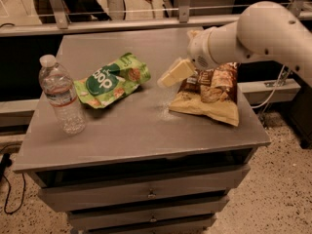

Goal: Move green rice chip bag near water bottle

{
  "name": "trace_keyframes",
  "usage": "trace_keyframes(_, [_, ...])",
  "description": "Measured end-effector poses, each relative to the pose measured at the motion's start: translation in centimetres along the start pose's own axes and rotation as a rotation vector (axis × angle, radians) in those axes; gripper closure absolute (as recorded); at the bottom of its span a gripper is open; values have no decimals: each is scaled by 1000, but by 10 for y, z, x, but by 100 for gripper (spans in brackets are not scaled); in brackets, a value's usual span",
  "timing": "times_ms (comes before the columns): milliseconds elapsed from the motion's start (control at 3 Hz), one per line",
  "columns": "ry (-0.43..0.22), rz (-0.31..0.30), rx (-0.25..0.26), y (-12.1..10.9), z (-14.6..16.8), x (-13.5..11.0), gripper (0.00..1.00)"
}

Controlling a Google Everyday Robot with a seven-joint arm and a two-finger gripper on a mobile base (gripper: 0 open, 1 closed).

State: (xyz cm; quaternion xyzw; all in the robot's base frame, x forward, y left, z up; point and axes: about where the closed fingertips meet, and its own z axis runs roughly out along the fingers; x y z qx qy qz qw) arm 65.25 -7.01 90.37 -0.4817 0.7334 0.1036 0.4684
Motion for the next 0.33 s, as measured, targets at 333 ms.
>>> trace_keyframes(333, [-31,21,123,-50,-46,23,0])
